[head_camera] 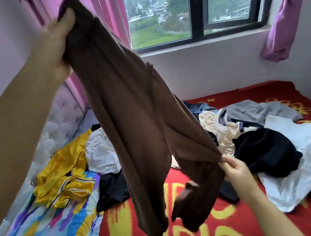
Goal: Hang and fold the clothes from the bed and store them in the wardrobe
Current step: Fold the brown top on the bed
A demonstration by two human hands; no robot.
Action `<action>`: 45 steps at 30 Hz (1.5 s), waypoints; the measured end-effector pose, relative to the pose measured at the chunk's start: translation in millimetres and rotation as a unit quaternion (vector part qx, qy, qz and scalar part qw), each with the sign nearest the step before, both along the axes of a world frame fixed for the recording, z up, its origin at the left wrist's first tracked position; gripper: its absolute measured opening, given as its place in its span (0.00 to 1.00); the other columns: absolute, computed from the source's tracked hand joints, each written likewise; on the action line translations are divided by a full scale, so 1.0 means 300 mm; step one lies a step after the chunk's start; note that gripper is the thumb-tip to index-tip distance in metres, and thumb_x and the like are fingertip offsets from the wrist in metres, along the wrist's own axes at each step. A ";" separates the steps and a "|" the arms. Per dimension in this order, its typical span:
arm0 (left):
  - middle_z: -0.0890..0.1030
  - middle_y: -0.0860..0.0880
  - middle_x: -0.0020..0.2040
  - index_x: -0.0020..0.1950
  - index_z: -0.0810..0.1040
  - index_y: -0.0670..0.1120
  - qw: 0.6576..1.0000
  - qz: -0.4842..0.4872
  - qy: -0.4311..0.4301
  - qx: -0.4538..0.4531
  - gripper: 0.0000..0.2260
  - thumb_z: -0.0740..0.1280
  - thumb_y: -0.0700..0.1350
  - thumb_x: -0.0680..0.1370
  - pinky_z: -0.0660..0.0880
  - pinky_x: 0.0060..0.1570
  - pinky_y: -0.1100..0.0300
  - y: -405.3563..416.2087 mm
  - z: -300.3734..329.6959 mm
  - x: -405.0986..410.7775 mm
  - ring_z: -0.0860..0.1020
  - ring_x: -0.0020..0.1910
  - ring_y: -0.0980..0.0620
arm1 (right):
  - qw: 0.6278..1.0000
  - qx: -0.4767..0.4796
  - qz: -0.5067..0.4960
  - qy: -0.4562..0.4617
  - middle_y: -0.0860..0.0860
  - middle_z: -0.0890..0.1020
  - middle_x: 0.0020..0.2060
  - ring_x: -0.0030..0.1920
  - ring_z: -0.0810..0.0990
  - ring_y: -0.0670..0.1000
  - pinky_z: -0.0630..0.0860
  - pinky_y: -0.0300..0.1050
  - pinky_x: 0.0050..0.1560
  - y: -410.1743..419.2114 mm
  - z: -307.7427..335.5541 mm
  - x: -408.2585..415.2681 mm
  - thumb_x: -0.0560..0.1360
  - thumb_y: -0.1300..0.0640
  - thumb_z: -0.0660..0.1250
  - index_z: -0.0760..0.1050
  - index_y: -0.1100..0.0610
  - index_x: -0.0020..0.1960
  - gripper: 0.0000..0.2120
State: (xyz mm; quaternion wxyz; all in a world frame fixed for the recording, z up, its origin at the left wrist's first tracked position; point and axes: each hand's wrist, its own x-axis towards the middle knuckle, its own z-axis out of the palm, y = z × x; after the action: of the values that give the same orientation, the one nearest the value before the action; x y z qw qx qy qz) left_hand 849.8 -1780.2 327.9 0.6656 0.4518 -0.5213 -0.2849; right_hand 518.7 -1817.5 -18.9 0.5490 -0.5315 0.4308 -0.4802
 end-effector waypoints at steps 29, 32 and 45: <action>0.75 0.59 0.59 0.53 0.79 0.58 0.636 -0.193 -0.485 0.568 0.13 0.66 0.41 0.74 0.47 0.74 0.49 0.719 -2.209 0.094 0.67 0.67 0.62 | 0.736 0.091 0.213 0.636 0.55 0.72 0.69 0.67 0.72 0.55 0.69 0.46 0.65 0.181 -1.067 -0.207 0.79 0.64 0.60 0.76 0.61 0.64 0.15; 0.75 0.59 0.52 0.42 0.74 0.58 0.621 -0.193 -0.488 0.583 0.13 0.65 0.37 0.71 0.43 0.73 0.43 0.739 -2.246 0.090 0.70 0.64 0.61 | 0.720 0.078 0.241 0.647 0.53 0.70 0.71 0.66 0.74 0.55 0.71 0.46 0.63 0.208 -1.096 -0.232 0.75 0.66 0.62 0.78 0.61 0.62 0.16; 0.76 0.43 0.60 0.69 0.71 0.44 0.725 -0.168 -0.539 0.395 0.23 0.69 0.46 0.75 0.74 0.55 0.50 0.269 -2.172 -0.624 0.75 0.60 0.43 | 0.831 0.276 -0.094 0.473 0.63 0.69 0.69 0.67 0.70 0.62 0.66 0.52 0.66 -0.275 -1.009 -0.248 0.77 0.53 0.67 0.61 0.61 0.74 0.30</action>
State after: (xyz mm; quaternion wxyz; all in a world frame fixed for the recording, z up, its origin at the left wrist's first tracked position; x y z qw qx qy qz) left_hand 662.8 -1699.4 -323.6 -0.0251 0.6561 -0.7003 -0.2803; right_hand 444.3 -1900.0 -321.5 0.3541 -0.4772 0.8003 -0.0803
